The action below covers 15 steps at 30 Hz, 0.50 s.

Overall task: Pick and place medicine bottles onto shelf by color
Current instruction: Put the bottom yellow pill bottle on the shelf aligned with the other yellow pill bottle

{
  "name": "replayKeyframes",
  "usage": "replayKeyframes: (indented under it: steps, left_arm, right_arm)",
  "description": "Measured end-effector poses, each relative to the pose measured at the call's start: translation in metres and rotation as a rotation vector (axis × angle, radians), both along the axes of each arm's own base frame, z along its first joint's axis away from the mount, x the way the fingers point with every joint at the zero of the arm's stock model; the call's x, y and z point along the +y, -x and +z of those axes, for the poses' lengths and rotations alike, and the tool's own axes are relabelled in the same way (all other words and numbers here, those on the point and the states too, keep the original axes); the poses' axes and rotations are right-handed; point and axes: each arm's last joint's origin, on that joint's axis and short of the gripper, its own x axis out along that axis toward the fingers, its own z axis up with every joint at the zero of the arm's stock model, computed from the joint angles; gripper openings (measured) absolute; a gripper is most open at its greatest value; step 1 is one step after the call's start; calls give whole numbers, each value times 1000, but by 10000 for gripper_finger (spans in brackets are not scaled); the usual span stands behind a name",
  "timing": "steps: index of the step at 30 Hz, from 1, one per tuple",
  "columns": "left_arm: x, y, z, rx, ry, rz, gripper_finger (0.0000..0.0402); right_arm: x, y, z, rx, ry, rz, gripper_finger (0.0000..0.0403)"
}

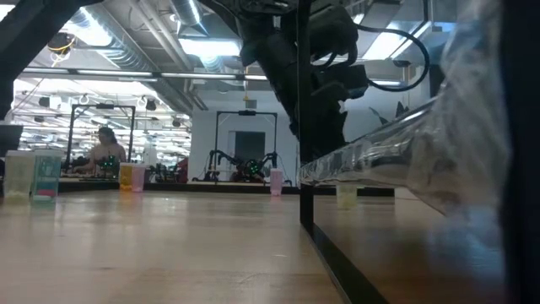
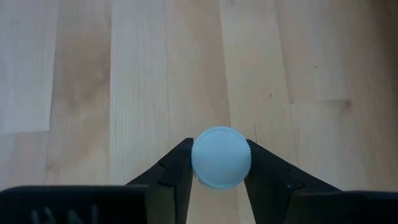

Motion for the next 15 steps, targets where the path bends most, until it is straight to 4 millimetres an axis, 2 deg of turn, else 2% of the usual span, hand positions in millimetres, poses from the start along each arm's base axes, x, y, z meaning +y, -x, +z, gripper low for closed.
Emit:
replayKeyframes:
  steps: [15]
  left_arm:
    - [0,0,0,-2,13,26,135]
  right_arm:
    - [0,0,0,-1,0,0,167]
